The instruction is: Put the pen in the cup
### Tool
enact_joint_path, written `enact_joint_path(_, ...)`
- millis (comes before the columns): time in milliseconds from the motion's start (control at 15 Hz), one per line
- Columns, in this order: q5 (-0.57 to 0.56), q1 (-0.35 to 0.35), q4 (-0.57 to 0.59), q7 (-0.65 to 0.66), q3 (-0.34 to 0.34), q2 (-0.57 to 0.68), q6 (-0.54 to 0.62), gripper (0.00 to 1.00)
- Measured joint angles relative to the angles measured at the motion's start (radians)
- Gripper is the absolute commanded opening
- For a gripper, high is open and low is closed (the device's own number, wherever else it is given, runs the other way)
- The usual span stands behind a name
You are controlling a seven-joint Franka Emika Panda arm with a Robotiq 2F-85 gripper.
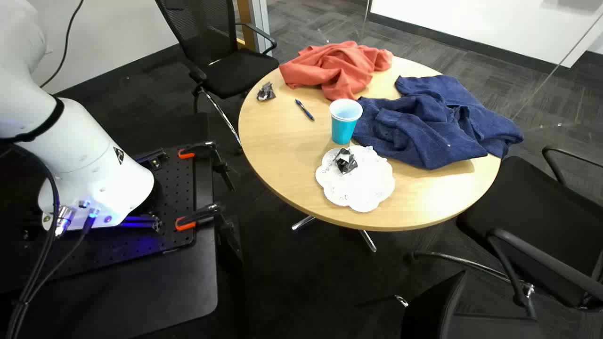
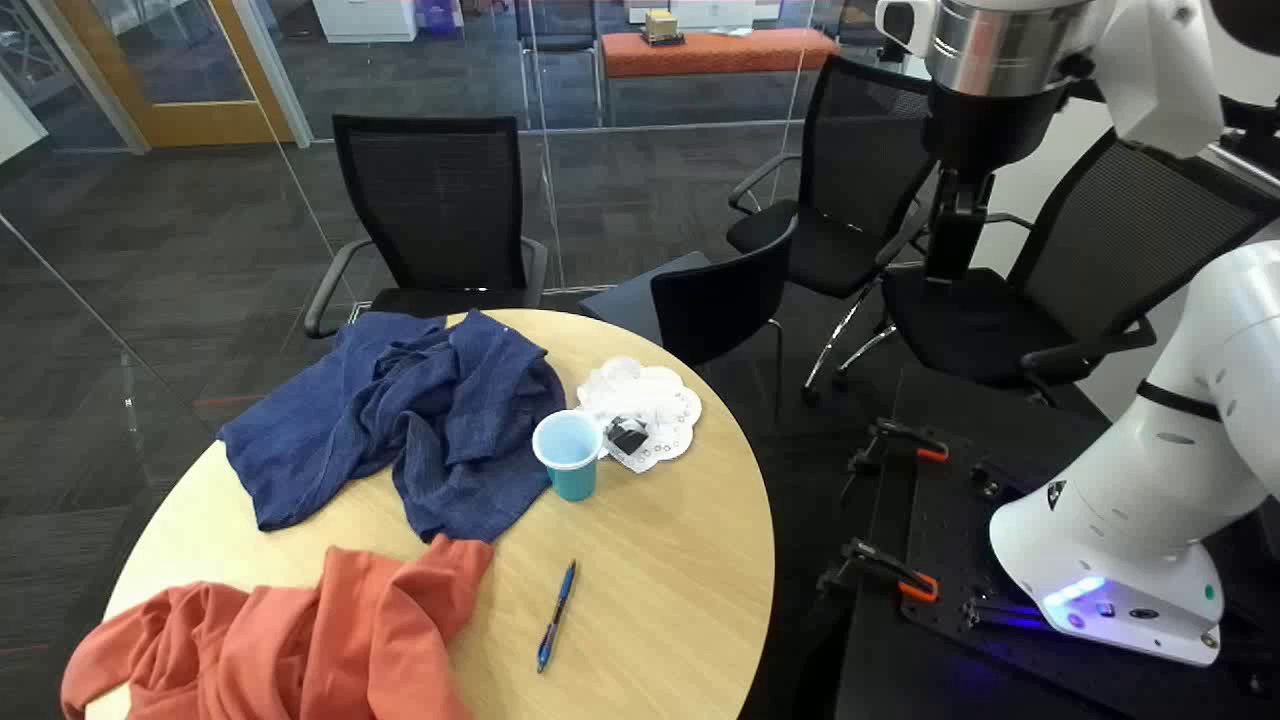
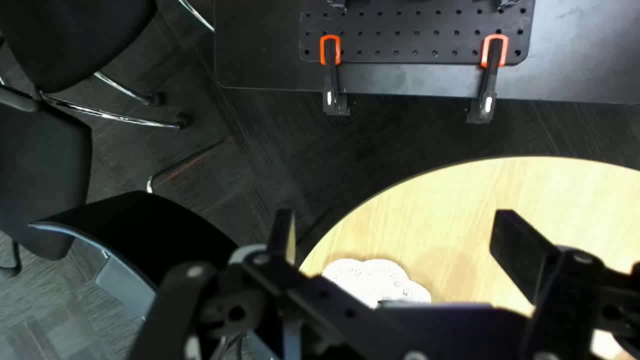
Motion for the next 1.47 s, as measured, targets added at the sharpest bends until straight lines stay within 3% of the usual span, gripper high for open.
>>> enact_joint_path(733, 0.000, 0.017, 0.000, -0.001, 0.001, 0.010, 0.023, 1.00)
enact_joint_path(1067, 0.000, 0.102, 0.013, -0.010, 0.039, 0.093, 0.156, 1.00)
enact_joint_path(1467, 0.000, 0.183, 0.040, -0.086, 0.067, 0.304, 0.377, 1.00)
